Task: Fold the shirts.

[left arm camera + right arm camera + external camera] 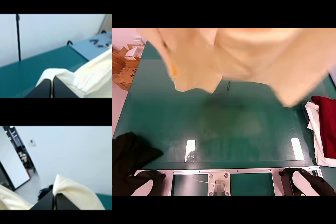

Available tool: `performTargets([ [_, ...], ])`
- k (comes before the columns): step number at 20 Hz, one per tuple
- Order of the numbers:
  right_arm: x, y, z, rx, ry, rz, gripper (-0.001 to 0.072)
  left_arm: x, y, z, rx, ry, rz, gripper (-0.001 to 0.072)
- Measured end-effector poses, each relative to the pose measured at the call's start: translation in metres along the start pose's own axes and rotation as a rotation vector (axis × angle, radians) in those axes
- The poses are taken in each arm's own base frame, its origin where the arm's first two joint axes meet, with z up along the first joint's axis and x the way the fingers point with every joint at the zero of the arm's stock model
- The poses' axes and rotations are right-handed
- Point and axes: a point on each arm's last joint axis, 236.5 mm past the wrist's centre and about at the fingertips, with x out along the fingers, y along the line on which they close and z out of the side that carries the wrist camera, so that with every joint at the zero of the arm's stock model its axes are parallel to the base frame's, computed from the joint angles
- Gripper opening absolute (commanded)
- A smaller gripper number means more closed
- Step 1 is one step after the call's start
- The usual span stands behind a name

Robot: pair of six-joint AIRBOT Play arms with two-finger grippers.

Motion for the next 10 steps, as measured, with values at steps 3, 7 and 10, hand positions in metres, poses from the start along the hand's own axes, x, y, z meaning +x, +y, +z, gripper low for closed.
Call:
performTargets([
  [3,-0.017,0.033,0.043,-0.126,-0.102,-0.018,0.0011,-0.035,-0.021,0.041,0.066,-0.137,0.000,0.0023],
  [7,-0.022,0.021,0.047,-0.168,-0.096,-0.098,0.0011,-0.040,-0.013,0.039,0.095,-0.134,0.049,0.0023],
  [10,-0.017,-0.025,0.024,-0.105,-0.038,-0.171,0.0011,-0.006,0.019,-0.007,0.042,0.001,0.089,0.0023],
])
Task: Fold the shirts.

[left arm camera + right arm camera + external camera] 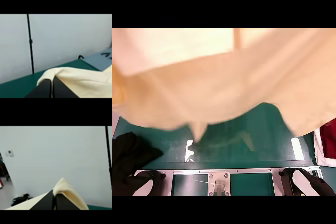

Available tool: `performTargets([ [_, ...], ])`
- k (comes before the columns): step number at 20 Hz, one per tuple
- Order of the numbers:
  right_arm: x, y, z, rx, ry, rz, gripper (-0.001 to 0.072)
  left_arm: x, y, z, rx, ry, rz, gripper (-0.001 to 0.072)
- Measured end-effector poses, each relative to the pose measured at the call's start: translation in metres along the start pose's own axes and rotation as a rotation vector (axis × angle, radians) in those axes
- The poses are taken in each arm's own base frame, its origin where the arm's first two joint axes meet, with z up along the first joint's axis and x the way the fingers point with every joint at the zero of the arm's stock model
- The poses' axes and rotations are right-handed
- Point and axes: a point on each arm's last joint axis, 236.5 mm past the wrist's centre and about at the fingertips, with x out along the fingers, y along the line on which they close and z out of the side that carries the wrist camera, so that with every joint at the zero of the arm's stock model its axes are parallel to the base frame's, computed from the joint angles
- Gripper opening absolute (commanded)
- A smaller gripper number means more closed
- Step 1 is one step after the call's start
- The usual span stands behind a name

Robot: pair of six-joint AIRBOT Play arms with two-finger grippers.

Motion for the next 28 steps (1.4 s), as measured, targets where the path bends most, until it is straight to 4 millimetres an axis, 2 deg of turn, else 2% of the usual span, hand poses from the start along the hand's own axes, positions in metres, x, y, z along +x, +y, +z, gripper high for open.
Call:
performTargets([
  [2,0.011,-0.043,-0.035,0.070,0.069,-0.055,0.0012,0.035,0.022,-0.047,-0.051,0.120,0.016,0.0023],
  [4,0.024,-0.092,-0.084,0.163,0.146,-0.109,0.0011,0.074,0.045,-0.101,-0.103,0.242,0.029,0.0023],
  [7,0.043,-0.167,-0.179,0.317,0.278,-0.192,0.0011,0.134,0.080,-0.191,-0.168,0.422,0.043,0.0023],
  [9,0.055,-0.210,-0.243,0.403,0.361,-0.241,0.0012,0.170,0.102,-0.249,-0.203,0.516,0.053,0.0023],
  [12,0.073,-0.262,-0.334,0.507,0.481,-0.301,0.0012,0.218,0.131,-0.336,-0.274,0.615,0.071,0.0023],
  [14,0.084,-0.290,-0.386,0.564,0.549,-0.329,0.0012,0.242,0.144,-0.386,-0.327,0.653,0.083,0.0023],
  [16,0.092,-0.310,-0.433,0.610,0.609,-0.348,0.0013,0.259,0.153,-0.426,-0.384,0.672,0.093,0.0030],
  [17,0.095,-0.316,-0.454,0.631,0.636,-0.352,0.0083,0.265,0.156,-0.448,-0.411,0.693,0.097,0.0322],
  [18,0.095,-0.321,-0.471,0.648,0.661,-0.356,0.0249,0.268,0.158,-0.463,-0.433,0.705,0.101,0.0690],
  [19,0.095,-0.325,-0.483,0.658,0.676,-0.361,0.0295,0.270,0.159,-0.474,-0.452,0.715,0.102,0.0712],
  [21,0.090,-0.331,-0.493,0.680,0.702,-0.354,0.0291,0.268,0.166,-0.490,-0.483,0.738,0.113,0.0712],
  [23,0.080,-0.338,-0.489,0.714,0.716,-0.337,0.0128,0.258,0.178,-0.487,-0.520,0.760,0.118,0.0711],
  [25,0.063,-0.337,-0.482,0.769,0.745,-0.306,0.0013,0.236,0.191,-0.486,-0.560,0.825,0.108,0.0710],
  [26,0.053,-0.335,-0.478,0.797,0.763,-0.295,0.0013,0.223,0.197,-0.485,-0.583,0.858,0.105,0.0551],
  [28,0.030,-0.326,-0.473,0.830,0.813,-0.284,0.0012,0.194,0.207,-0.486,-0.646,0.940,0.101,0.0028],
])
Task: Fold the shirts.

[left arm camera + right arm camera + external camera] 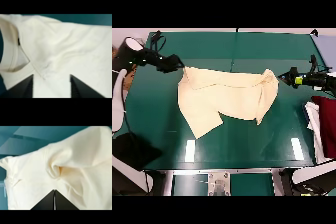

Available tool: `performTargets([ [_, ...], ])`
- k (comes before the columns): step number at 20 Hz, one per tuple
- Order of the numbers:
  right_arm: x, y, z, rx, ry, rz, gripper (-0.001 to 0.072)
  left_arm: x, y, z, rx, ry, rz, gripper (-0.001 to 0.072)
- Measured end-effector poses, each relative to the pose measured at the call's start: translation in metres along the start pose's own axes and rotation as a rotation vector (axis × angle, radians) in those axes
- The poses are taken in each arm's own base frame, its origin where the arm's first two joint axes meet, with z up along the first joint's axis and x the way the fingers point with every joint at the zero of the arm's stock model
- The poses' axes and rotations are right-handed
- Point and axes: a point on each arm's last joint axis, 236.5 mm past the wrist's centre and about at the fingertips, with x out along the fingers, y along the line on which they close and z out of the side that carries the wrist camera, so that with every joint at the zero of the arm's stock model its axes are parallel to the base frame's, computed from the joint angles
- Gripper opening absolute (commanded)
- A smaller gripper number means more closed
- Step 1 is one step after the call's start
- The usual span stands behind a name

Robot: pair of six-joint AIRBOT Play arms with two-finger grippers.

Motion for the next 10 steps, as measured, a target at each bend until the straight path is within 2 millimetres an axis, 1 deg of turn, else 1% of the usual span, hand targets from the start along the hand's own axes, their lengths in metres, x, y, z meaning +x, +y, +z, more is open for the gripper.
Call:
performTargets([
  [1,-0.006,-0.002,-0.014,0.014,0.035,-0.014,0.0012,-0.009,0.009,-0.009,-0.024,0.041,-0.003,0.0022],
  [3,-0.018,-0.004,-0.046,0.036,0.093,-0.052,0.0012,-0.021,0.019,-0.024,-0.057,0.110,-0.009,0.0022],
  [5,-0.027,-0.004,-0.089,0.062,0.156,-0.088,0.0013,-0.027,0.024,-0.043,-0.067,0.189,-0.001,0.0022],
  [7,-0.033,-0.001,-0.135,0.084,0.204,-0.109,0.0024,-0.030,0.030,-0.068,-0.078,0.281,0.014,0.0022],
  [8,-0.035,-0.002,-0.160,0.097,0.232,-0.120,0.0114,-0.032,0.031,-0.081,-0.086,0.323,0.020,0.0022],
  [9,-0.035,-0.001,-0.181,0.105,0.252,-0.125,0.0216,-0.032,0.032,-0.096,-0.093,0.361,0.021,0.0022],
  [10,-0.034,-0.003,-0.202,0.116,0.277,-0.133,0.0336,-0.033,0.032,-0.111,-0.099,0.394,0.022,0.0021],
])
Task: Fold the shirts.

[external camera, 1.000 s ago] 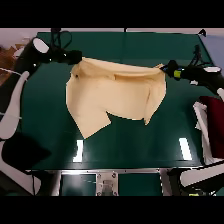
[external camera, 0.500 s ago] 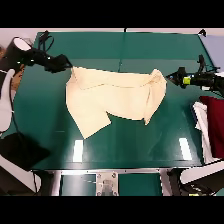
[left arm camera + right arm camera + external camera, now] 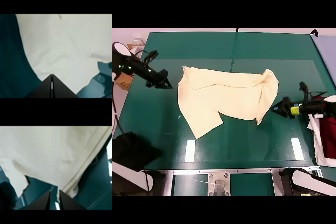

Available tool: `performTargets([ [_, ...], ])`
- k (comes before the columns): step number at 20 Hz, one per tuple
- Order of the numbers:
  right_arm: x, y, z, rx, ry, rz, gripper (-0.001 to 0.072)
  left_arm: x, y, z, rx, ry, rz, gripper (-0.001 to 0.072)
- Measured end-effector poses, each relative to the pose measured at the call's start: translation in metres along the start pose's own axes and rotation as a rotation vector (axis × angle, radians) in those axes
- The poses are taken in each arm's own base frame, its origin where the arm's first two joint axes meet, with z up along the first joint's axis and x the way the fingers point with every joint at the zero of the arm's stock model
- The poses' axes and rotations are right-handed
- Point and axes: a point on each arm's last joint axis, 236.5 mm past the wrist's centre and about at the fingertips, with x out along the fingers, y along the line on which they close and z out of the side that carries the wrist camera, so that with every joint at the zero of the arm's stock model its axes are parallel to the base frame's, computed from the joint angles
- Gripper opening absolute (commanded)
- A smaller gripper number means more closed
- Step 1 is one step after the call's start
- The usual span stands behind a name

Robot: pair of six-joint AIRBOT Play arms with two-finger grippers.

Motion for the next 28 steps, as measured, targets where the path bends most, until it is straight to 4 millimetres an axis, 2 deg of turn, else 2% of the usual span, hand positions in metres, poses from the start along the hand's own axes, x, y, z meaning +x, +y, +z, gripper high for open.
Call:
performTargets([
  [1,0.007,-0.004,-0.016,0.009,0.021,-0.010,0.0418,0.006,0.002,-0.016,-0.007,0.028,0.001,0.0022],
  [2,0.013,-0.006,-0.027,0.012,0.035,-0.017,0.0446,0.012,0.003,-0.029,-0.012,0.041,0.002,0.0022],
  [4,0.025,-0.008,-0.045,-0.004,0.060,-0.036,0.0446,0.022,0.007,-0.052,-0.022,0.045,0.013,0.0023],
  [7,0.043,-0.008,-0.054,-0.028,0.065,-0.070,0.0446,0.035,0.013,-0.078,-0.039,0.041,0.027,0.0024],
  [9,0.054,-0.009,-0.054,-0.023,0.067,-0.093,0.0431,0.040,0.015,-0.087,-0.046,0.040,0.032,0.0025],
  [10,0.058,-0.009,-0.052,-0.018,0.066,-0.101,0.0387,0.042,0.016,-0.090,-0.050,0.040,0.031,0.0027],
  [11,0.062,-0.009,-0.050,-0.006,0.066,-0.107,0.0348,0.043,0.016,-0.092,-0.052,0.040,0.030,0.0225],
  [12,0.065,-0.009,-0.046,0.003,0.066,-0.113,0.0258,0.044,0.015,-0.093,-0.054,0.036,0.027,0.0441],
  [13,0.068,-0.008,-0.042,0.010,0.063,-0.116,0.0132,0.044,0.015,-0.093,-0.057,0.035,0.025,0.0480],
  [14,0.070,-0.008,-0.038,0.019,0.061,-0.121,0.0018,0.045,0.015,-0.094,-0.061,0.034,0.025,0.0479],
  [17,0.069,-0.002,-0.026,0.021,0.052,-0.121,0.0011,0.046,0.015,-0.093,-0.073,0.027,0.025,0.0480],
  [20,0.049,0.013,-0.018,0.015,0.053,-0.083,0.0011,0.046,0.016,-0.092,-0.078,0.019,0.027,0.0480],
  [23,0.002,0.016,0.000,0.055,-0.015,-0.039,0.0011,0.046,0.018,-0.087,-0.077,-0.003,0.036,0.0480],
  [26,-0.042,-0.011,0.011,0.179,-0.081,-0.009,0.0012,0.046,0.023,-0.076,-0.075,-0.049,0.055,0.0480],
  [28,-0.060,-0.039,0.013,0.270,-0.119,0.006,0.0012,0.045,0.027,-0.067,-0.076,-0.090,0.066,0.0480],
])
